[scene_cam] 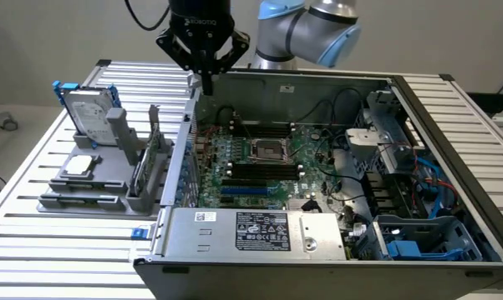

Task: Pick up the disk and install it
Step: 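Reach for the disk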

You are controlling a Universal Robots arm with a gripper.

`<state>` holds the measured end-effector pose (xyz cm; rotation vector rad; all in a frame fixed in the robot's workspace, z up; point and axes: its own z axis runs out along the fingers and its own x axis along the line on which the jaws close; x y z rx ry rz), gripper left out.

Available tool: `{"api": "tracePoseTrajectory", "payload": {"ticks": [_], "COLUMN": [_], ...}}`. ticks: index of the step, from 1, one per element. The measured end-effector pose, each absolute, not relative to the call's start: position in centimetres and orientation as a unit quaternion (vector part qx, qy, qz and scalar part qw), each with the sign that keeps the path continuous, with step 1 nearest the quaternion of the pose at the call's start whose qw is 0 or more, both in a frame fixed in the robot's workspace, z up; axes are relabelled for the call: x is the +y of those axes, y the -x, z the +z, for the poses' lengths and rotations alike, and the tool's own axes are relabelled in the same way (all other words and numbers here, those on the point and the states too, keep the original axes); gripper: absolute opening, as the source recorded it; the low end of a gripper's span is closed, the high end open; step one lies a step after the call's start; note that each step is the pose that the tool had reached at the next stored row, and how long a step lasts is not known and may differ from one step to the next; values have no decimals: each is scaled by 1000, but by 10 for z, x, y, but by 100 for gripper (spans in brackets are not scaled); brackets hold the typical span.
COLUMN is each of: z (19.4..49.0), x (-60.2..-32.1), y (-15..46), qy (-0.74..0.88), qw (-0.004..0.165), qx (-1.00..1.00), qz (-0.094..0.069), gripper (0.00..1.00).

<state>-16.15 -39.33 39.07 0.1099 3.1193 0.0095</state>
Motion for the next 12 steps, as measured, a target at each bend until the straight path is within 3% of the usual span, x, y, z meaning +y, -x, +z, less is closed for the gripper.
{"api": "tracePoseTrajectory", "payload": {"ticks": [12], "z": [385], "x": [-372], "y": [216], "qy": [-35], "qw": [8], "qx": [999], "qz": [-4], "gripper": [11]}}
